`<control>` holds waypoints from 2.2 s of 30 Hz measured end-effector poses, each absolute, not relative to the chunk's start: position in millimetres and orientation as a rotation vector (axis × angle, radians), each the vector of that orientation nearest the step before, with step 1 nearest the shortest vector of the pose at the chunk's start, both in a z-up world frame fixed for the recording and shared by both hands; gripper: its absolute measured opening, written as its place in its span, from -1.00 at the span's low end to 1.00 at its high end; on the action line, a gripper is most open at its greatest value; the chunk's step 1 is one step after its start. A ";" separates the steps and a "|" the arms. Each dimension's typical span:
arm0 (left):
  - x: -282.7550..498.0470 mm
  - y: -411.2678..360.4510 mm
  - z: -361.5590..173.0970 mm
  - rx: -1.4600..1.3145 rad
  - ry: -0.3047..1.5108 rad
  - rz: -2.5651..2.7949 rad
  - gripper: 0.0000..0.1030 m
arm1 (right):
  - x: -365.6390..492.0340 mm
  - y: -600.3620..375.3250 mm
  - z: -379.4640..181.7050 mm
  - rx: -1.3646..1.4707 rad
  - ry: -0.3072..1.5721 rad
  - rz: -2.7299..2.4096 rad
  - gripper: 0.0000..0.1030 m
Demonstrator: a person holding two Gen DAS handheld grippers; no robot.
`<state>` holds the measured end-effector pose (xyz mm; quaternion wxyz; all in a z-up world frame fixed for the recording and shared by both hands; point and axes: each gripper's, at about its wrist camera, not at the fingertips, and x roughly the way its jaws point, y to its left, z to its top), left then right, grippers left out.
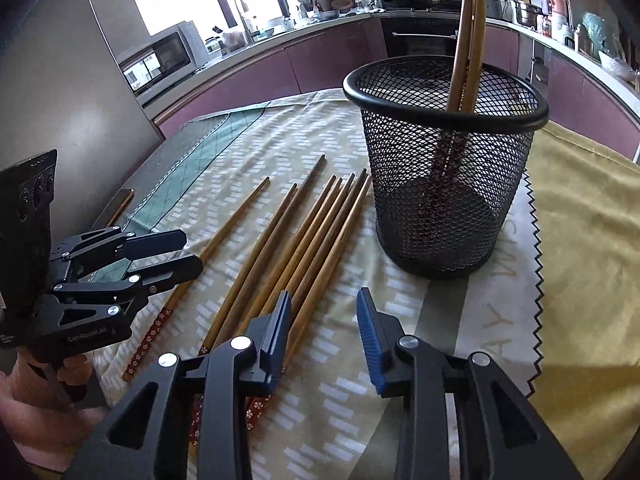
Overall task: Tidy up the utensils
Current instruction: 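Close the left tool on another chopstick while the right tool grasps one too, then raise the left tool's chopstick into the mesh cup while the right tool inserts its chopstick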
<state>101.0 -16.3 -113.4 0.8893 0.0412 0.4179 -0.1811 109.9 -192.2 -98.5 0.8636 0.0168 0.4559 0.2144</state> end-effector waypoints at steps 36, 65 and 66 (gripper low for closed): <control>128.4 -21.1 -122.9 0.089 0.931 -0.353 -0.57 | 127.4 -174.0 -102.0 -0.073 0.974 0.343 -0.70; 94.8 -9.3 -44.5 -0.083 0.795 -0.518 -0.86 | 91.2 -225.1 -39.3 0.140 0.748 0.504 -0.89; 92.1 -8.4 -38.1 -0.088 0.779 -0.530 -0.86 | 90.1 -228.6 -35.7 0.147 0.735 0.506 -0.89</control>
